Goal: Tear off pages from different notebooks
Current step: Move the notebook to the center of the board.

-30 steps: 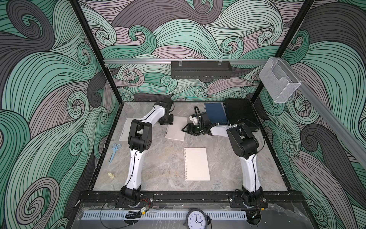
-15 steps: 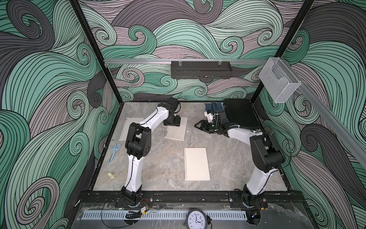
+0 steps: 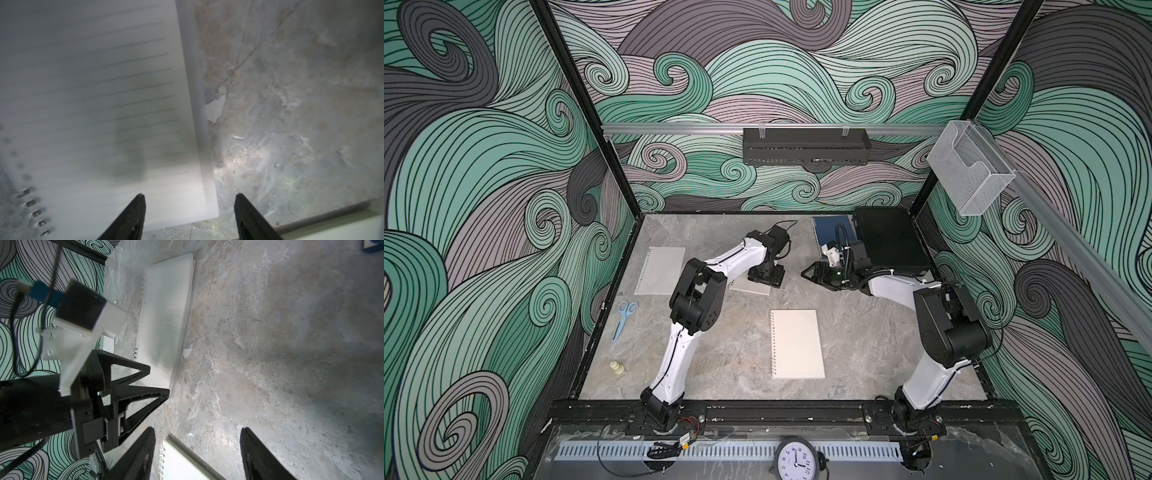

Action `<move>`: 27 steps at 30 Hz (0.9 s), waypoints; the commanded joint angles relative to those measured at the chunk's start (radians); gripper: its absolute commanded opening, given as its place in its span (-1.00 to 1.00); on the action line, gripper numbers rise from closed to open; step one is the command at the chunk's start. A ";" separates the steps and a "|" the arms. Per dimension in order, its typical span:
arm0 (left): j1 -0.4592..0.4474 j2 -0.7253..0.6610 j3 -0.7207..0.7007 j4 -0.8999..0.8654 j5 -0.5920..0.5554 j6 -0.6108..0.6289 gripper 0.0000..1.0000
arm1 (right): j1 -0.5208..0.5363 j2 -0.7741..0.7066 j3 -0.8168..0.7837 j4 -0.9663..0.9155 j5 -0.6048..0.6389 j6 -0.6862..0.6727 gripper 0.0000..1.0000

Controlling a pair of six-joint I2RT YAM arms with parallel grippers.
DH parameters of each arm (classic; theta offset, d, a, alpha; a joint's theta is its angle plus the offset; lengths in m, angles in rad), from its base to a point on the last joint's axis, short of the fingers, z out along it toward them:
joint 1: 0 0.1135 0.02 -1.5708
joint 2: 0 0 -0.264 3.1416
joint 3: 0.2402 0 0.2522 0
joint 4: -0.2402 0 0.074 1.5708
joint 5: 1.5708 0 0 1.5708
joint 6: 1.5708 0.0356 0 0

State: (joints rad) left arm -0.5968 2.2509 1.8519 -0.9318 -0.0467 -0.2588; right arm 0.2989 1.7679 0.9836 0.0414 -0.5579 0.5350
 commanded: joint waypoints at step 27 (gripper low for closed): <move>0.067 0.186 0.168 -0.099 -0.056 0.037 0.26 | -0.010 -0.024 0.005 -0.003 0.006 -0.002 0.33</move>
State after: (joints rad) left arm -0.5671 2.3707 1.9953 -1.0142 -0.1200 -0.2348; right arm 0.2966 1.7676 0.9836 0.0414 -0.5575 0.5346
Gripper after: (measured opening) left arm 0.629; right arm 0.662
